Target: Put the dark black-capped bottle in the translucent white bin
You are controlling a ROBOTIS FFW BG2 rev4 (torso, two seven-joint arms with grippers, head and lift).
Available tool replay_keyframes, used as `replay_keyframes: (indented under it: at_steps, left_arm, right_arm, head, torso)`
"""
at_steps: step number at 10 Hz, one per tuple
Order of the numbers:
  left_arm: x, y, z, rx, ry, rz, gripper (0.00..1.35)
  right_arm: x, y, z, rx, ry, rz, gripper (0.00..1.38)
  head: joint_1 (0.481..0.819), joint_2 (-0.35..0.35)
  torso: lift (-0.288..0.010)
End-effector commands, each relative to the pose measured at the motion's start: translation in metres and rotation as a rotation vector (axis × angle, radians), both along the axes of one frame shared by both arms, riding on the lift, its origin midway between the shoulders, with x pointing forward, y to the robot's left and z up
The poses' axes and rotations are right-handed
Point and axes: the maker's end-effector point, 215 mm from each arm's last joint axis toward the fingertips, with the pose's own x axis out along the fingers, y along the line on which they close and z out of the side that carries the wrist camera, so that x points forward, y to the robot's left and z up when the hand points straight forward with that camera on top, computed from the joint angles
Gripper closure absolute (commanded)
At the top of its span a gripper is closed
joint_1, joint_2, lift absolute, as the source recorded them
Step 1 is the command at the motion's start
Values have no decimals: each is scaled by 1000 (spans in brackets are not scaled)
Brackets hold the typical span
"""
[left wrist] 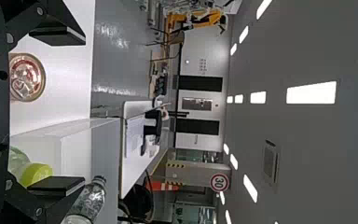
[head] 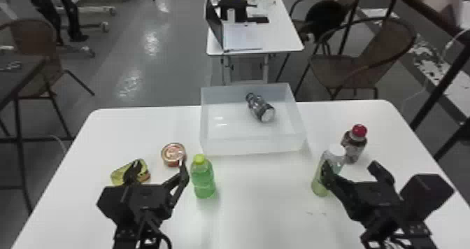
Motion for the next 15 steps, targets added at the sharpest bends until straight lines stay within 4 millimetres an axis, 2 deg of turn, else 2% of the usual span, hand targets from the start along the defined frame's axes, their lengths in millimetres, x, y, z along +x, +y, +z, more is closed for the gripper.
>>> replay_keyframes:
  at_steps: [1, 3, 5, 15]
  left_arm:
    - [-3, 1, -3, 3, 7, -1, 229]
    - [-3, 1, -5, 2, 11, -1, 229]
    - [-3, 0, -4, 3, 10, -3, 229]
    - [-4, 0, 0, 2, -1, -1, 229]
  right_arm:
    - [-20, -9, -26, -45, 68, -4, 87]
    - [-18, 1, -31, -64, 84, 49, 87]
    - [-10, 9, -21, -114, 62, 91, 85]
    - [-6, 12, -8, -150, 24, 91, 87]
  head:
    - [695, 34]
    - [695, 28]
    - [695, 41]
    - [695, 48]
  torso:
    - [-38]
    - [-38]
    - [-38]
    - [-38]
